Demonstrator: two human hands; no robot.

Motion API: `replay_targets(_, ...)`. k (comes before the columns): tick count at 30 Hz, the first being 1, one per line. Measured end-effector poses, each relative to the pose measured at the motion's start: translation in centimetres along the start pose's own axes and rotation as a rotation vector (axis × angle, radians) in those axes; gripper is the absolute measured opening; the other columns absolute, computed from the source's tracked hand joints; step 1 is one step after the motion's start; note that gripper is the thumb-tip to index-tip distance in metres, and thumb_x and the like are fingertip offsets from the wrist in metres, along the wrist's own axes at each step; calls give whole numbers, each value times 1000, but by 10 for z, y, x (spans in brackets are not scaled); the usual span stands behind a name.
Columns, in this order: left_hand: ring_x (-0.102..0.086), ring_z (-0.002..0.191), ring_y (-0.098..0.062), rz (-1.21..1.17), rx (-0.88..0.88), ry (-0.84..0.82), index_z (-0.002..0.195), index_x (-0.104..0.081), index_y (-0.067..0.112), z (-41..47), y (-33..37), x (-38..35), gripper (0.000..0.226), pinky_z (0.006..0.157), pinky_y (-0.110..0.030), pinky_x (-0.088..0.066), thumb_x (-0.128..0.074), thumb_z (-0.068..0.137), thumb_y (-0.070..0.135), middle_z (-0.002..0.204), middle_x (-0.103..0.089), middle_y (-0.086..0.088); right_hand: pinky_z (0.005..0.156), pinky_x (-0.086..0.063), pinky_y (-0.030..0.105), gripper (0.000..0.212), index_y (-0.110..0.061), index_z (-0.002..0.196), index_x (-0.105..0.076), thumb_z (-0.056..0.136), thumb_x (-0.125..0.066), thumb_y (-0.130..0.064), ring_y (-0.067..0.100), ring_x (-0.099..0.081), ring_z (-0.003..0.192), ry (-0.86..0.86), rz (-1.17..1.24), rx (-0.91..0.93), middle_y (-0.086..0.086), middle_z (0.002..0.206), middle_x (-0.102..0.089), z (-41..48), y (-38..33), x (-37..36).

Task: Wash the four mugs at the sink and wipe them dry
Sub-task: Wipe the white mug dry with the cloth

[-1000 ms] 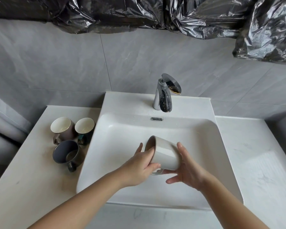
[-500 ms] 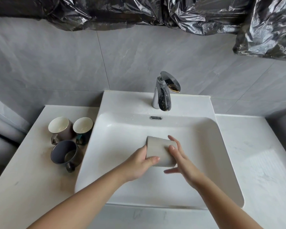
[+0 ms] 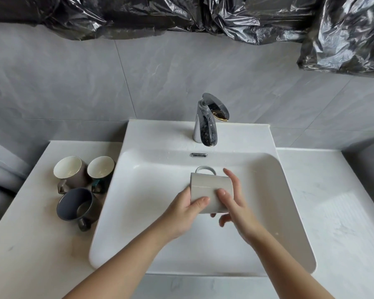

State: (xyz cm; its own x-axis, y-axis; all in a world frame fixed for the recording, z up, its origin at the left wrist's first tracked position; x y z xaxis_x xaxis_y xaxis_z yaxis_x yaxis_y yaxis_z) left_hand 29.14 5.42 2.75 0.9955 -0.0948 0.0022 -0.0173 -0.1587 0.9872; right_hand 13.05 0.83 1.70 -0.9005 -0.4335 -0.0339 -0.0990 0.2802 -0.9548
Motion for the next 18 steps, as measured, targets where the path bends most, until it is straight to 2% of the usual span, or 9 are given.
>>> replay_targets(2, -49, 128, -10, 280, -49, -26, 139, -41, 22, 5, -6, 6, 53, 115, -39, -26, -50, 90, 40, 134, -58, 2, 46, -44, 26, 67, -31, 134, -47, 83, -52, -74, 25, -65, 65, -89, 130, -191, 9, 94, -69, 3, -7, 1)
replay_targets(4, -34, 139, -7, 459, -105, -89, 141, -36, 31, 8, -7, 6, 53, 121, -43, -4, -47, 90, 43, 146, -46, 3, 43, -34, 23, 62, -20, 118, -57, 86, -47, -73, 20, -53, 52, -68, 201, -336, 7, 74, -62, 9, -9, 0)
replay_targets(6, -38, 136, -7, 274, -62, -139, 134, -38, 40, 8, -2, 2, 47, 120, -40, -18, -51, 90, 39, 144, -45, 3, 43, -28, 22, 48, -23, 108, -56, 89, -49, -67, 16, -42, 48, 13, 188, -315, 4, 70, -51, 12, -5, -3)
replay_targets(7, -44, 132, -9, 114, -16, -142, 133, -41, 37, 6, 1, 1, 46, 115, -35, -29, -54, 89, 36, 142, -48, 0, 44, -29, 22, 46, -24, 107, -55, 87, -51, -66, 14, -40, 49, 32, 135, -221, 2, 71, -48, 12, -2, -3)
replay_targets(9, -54, 125, -14, -157, 65, -152, 133, -48, 26, 2, 4, -1, 44, 106, -29, -41, -55, 90, 28, 135, -57, -6, 47, -34, 21, 47, -33, 113, -49, 76, -54, -62, 9, -41, 53, 33, 14, 14, -6, 73, -50, 10, 2, 0)
replay_targets(11, -63, 113, -17, -220, 66, -145, 131, -51, 17, 0, 3, -3, 40, 98, -28, -45, -53, 91, 20, 120, -67, -5, 52, -40, 20, 56, -34, 125, -40, 76, -55, -57, 6, -47, 58, -22, -49, 137, -17, 74, -56, 7, 7, 3)
replay_targets(14, -65, 93, -15, -62, 9, -75, 124, -51, 18, 3, 6, 1, 33, 89, -26, -47, -49, 91, 17, 97, -69, -3, 51, -46, 27, 71, -40, 135, -34, 75, -59, -69, 18, -62, 70, -117, 4, 42, -1, 94, -67, 8, 7, 7)
replay_targets(16, -58, 107, -5, 167, -37, -64, 128, -45, 36, 5, 2, 7, 39, 106, -33, -37, -48, 92, 22, 111, -65, 12, 48, -50, 28, 80, -42, 135, -48, 68, -53, -87, 28, -68, 78, -227, 206, -157, 11, 107, -70, 10, 1, 9)
replay_targets(18, -36, 132, 5, 452, -99, -117, 130, -23, 62, 8, 1, 10, 56, 121, -35, -7, -46, 95, 25, 137, -49, 19, 41, -46, 23, 76, -31, 119, -68, 72, -42, -86, 26, -67, 68, -247, 324, -349, 12, 98, -70, 12, -7, 8)
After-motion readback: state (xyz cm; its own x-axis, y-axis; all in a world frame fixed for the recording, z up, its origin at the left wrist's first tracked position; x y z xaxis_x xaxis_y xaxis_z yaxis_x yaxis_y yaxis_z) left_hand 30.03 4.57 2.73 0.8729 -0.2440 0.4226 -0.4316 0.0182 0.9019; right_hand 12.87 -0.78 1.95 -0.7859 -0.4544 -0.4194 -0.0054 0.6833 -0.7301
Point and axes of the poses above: each hand's wrist, its own z-axis towards the middle knuckle, its own x-axis out of the back of the hand, y = z × x, the point moved 1 cm from there along z, towards the middle knuckle
